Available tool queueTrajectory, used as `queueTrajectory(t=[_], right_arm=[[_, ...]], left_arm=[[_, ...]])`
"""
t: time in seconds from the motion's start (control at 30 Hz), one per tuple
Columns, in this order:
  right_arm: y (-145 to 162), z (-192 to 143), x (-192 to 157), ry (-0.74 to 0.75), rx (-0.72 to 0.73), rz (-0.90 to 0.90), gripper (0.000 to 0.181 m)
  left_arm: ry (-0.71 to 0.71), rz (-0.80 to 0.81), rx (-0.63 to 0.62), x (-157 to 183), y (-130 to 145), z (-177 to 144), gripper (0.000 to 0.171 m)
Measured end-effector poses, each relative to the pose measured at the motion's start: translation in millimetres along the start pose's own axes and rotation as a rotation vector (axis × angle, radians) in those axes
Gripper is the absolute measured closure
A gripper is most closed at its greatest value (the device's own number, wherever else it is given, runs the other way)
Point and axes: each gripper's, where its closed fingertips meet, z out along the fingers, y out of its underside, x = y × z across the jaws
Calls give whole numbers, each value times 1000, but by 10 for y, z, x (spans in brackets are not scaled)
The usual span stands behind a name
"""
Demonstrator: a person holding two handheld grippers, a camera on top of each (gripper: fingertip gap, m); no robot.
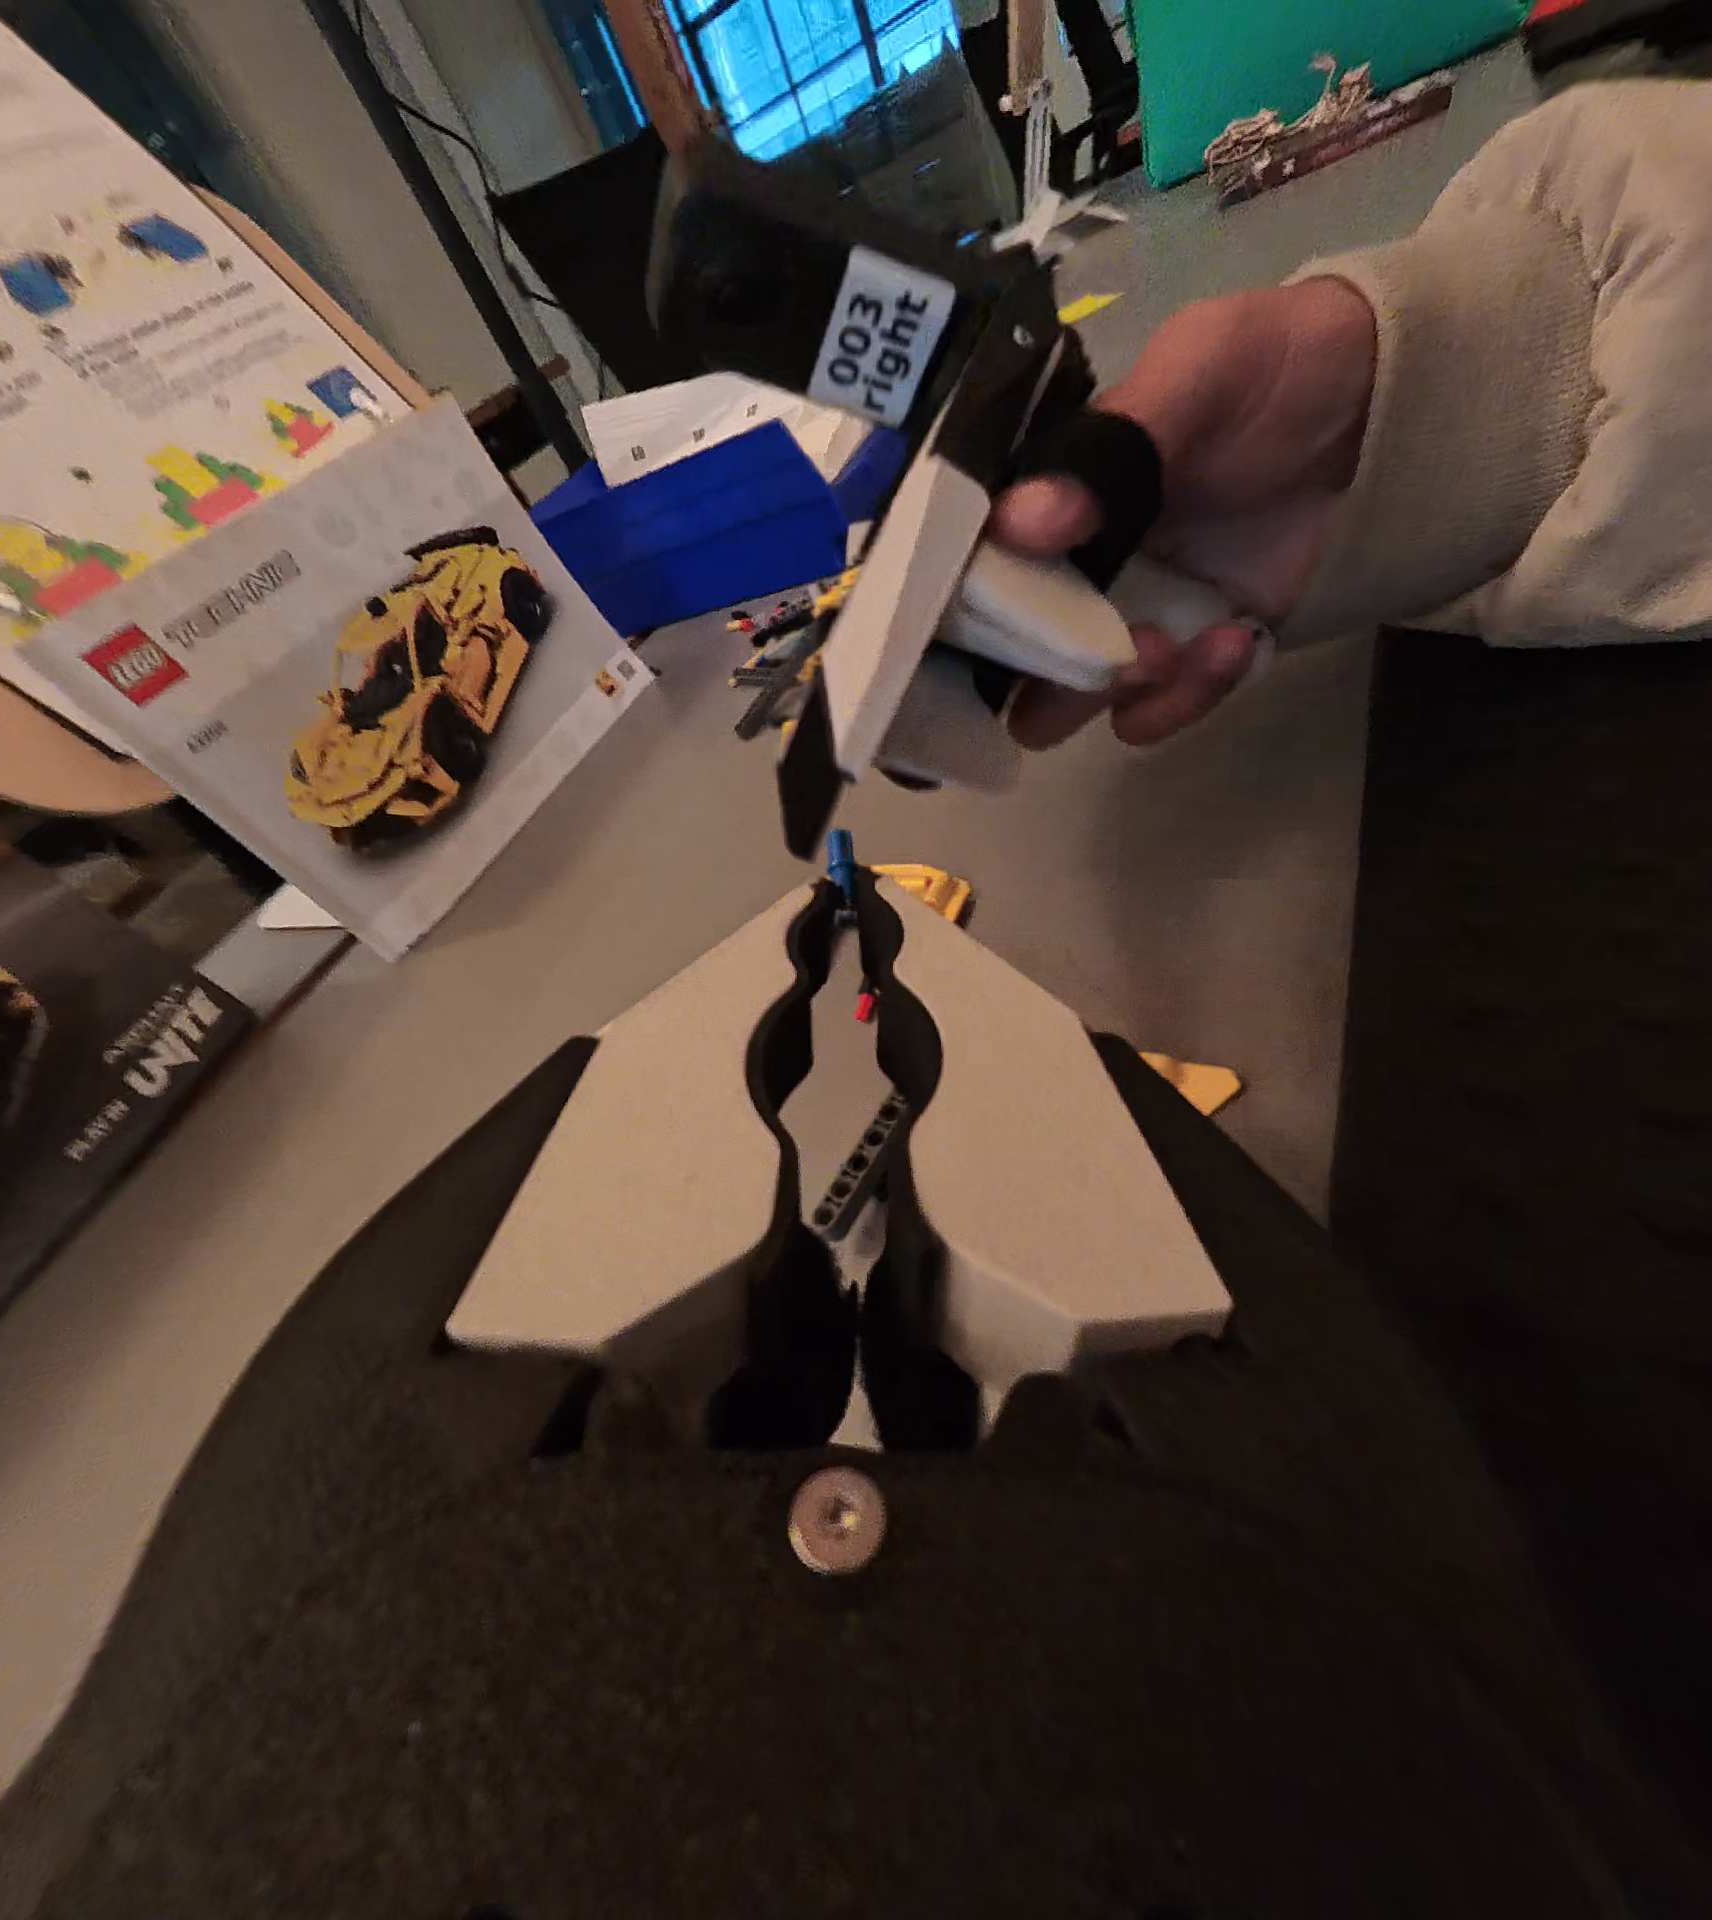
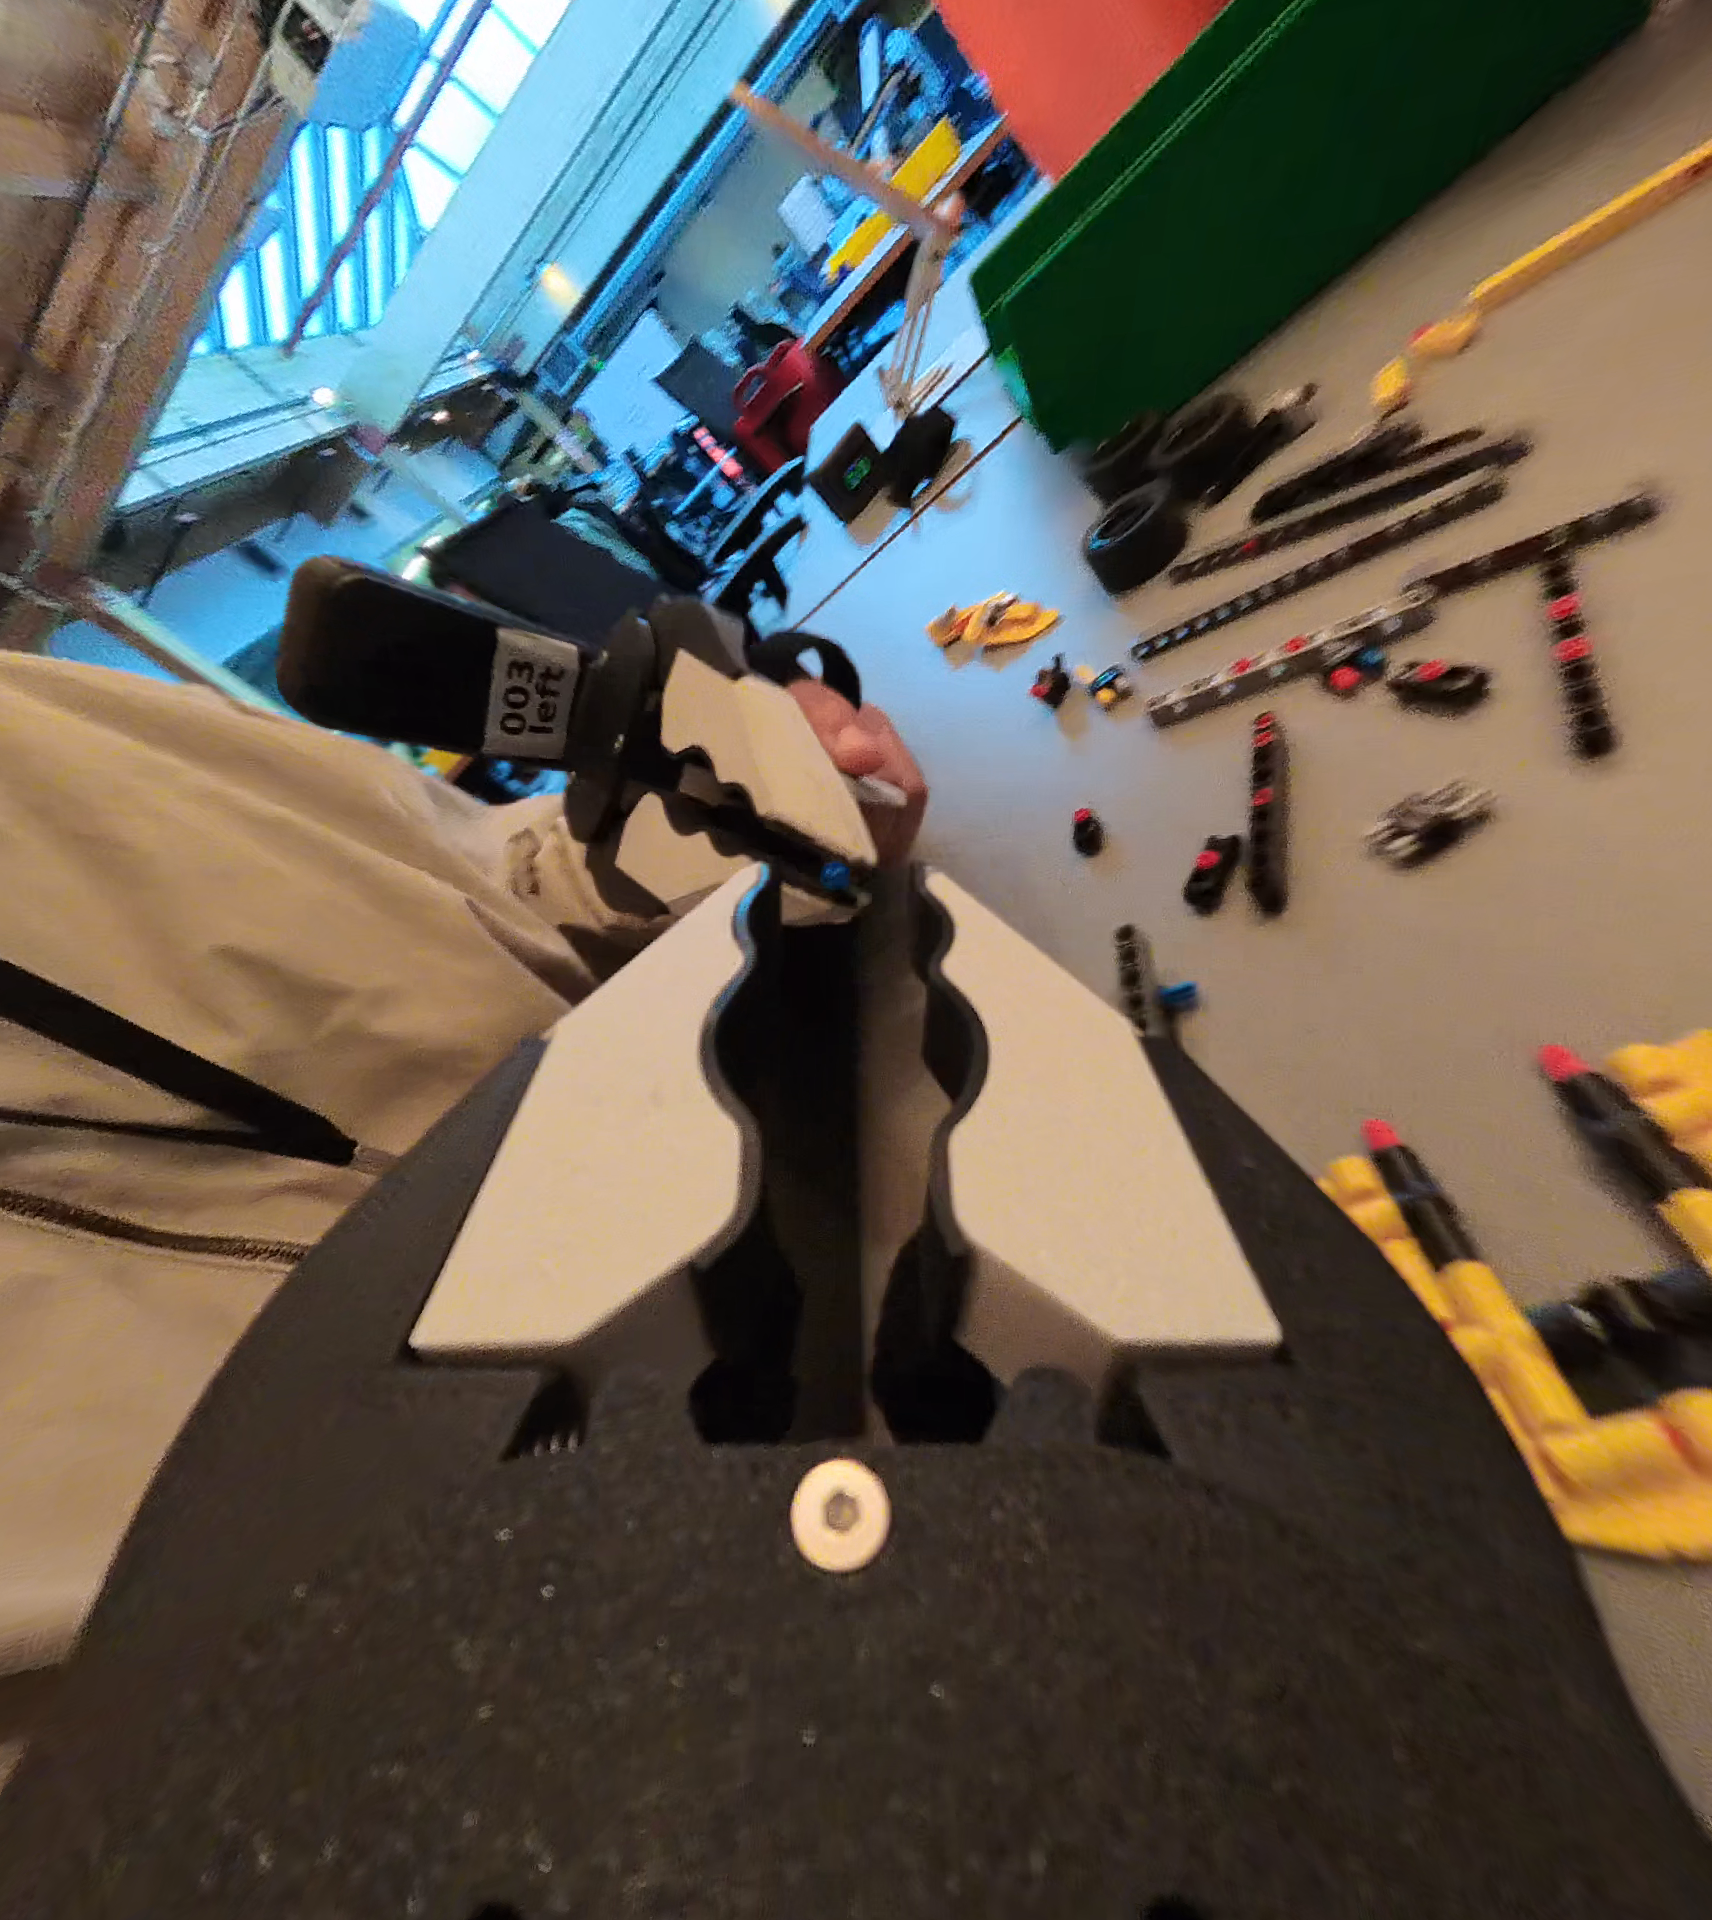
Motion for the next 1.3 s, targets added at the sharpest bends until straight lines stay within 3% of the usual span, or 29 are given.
queueTrajectory(t=[0.2,0.73,0.8,0.87,0.97,1.03,1.1,1.17,1.3], right_arm=[[95,84,0,-47,-13,52,173],[134,44,55,-74,-9,147,177],[61,-92,206,48,6,108,178],[-105,-596,575,352,46,18,177],[-213,-2034,1166,1067,9,-173,177],[-135,-2806,1263,1372,-73,-241,177],[-50,-3179,1303,1480,-92,-251,176],[12,-3346,1351,1508,-69,-230,166],[11,-3317,1368,1448,-1,-189,158]], left_arm=[[-14,65,-24,23,34,19,167],[-24,120,-72,68,109,66,167],[-50,56,-124,-1,192,64,169],[-64,-73,-161,-120,302,41,168],[41,-291,-245,-100,550,73,155],[62,-362,-335,-89,735,104,142],[119,-399,-365,-15,780,114,137],[123,-397,-367,-4,781,113,137],[86,-301,-482,2,970,102,143]])
